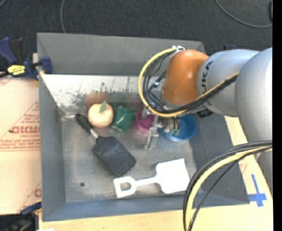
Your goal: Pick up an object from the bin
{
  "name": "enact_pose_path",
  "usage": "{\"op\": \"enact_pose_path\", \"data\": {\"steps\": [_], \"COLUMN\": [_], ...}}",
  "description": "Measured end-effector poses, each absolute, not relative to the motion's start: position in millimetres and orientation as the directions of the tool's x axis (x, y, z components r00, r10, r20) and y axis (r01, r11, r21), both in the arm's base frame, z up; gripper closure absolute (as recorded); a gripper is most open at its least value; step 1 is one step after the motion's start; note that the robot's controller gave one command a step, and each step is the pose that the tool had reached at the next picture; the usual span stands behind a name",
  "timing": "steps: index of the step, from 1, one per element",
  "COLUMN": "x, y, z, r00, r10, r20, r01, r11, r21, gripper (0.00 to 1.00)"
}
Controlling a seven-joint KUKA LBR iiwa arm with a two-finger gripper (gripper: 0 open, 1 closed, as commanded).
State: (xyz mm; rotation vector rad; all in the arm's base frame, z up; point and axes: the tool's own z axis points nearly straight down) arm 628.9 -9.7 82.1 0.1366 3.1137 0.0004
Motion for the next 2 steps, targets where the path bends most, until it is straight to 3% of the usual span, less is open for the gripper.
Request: {"op": "enact_pose_path", "data": {"steps": [1, 2], "x": [632.4, 628.4], "y": [17, -14], "z": [75, 75], "r00": [-0.988, -0.99], "r10": [0.151, 0.141], "r20": [-0.027, -0.029], "r01": [0.151, 0.141], "r11": [0.989, 0.99], "r21": [0.004, 0.0], "gripper": [0.0, 0.0]}}
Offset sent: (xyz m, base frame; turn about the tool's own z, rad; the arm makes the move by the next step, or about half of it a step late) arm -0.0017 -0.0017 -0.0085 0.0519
